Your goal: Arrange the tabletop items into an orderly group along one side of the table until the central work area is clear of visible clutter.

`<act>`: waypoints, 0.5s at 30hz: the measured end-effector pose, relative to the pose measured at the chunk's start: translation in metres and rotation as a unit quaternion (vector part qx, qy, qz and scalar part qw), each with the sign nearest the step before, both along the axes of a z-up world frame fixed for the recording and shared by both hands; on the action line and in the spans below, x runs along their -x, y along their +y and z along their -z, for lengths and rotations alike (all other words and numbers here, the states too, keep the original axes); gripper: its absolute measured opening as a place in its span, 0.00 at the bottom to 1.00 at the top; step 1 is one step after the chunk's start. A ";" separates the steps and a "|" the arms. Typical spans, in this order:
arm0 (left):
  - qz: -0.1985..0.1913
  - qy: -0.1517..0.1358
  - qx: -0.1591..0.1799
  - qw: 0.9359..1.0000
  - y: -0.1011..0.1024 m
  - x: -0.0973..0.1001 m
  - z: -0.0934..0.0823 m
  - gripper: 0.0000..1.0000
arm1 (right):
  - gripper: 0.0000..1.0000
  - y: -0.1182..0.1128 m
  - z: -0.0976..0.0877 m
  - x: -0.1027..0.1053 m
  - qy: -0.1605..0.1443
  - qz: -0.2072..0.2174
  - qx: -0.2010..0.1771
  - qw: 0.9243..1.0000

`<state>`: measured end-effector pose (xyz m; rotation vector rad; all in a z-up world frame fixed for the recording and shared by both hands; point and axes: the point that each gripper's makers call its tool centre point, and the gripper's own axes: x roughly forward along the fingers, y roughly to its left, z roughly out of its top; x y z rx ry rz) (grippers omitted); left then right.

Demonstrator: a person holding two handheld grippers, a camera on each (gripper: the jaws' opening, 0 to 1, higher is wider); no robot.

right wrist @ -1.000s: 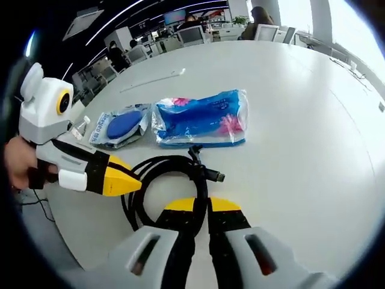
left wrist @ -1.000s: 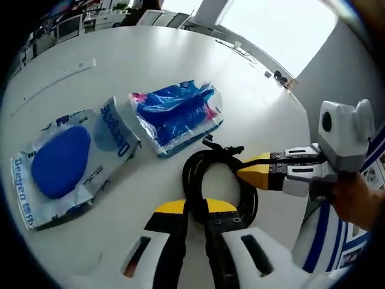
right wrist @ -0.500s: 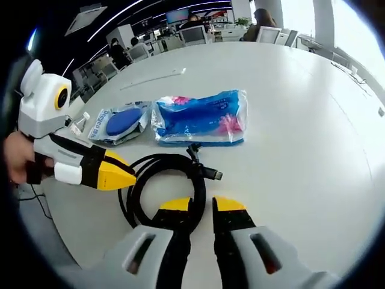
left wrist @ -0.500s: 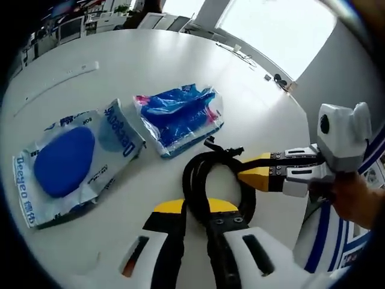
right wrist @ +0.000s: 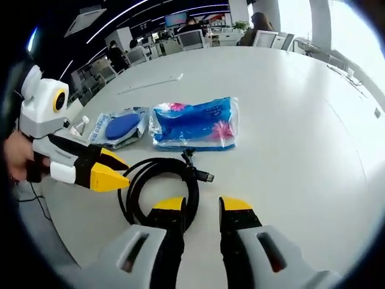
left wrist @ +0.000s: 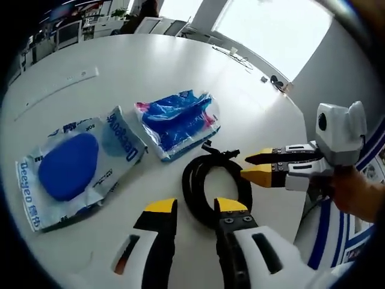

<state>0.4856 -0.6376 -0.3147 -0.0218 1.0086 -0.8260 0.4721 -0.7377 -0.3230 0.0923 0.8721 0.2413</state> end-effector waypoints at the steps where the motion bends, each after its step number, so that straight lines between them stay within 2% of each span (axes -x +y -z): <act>1: 0.000 0.000 0.001 1.000 0.000 0.000 0.000 0.28 | 0.21 0.000 -0.001 0.000 -0.001 0.000 0.000 1.000; 15: -0.003 -0.011 0.016 1.000 0.010 0.001 -0.021 0.38 | 0.31 -0.002 -0.020 0.001 -0.016 -0.006 0.004 1.000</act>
